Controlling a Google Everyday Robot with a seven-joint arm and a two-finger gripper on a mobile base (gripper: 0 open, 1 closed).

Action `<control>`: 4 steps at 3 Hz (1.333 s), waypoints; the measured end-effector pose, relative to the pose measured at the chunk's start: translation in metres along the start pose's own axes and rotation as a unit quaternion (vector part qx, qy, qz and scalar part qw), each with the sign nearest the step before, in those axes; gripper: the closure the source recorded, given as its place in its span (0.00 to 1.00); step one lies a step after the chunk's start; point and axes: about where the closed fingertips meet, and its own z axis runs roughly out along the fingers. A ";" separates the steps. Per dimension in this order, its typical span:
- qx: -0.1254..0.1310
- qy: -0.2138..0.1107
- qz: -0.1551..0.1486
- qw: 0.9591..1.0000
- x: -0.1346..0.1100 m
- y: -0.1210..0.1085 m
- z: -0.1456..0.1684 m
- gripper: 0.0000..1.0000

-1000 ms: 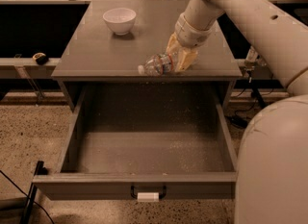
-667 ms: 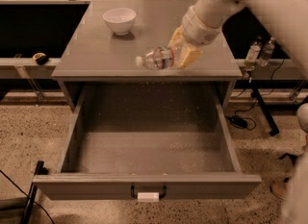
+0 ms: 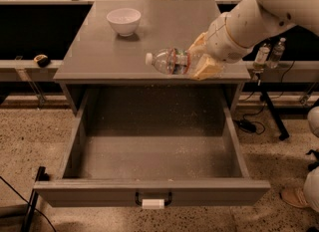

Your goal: Place water bottle into top drawer

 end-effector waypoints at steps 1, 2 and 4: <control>0.000 0.002 0.002 1.000 0.002 0.001 0.003 1.00; 0.010 0.029 0.032 0.999 0.020 0.019 0.046 1.00; -0.041 0.065 0.096 0.992 0.074 0.100 0.155 1.00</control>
Offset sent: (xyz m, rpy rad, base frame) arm 0.0207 0.0007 -0.1593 -0.0529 0.0193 -0.2662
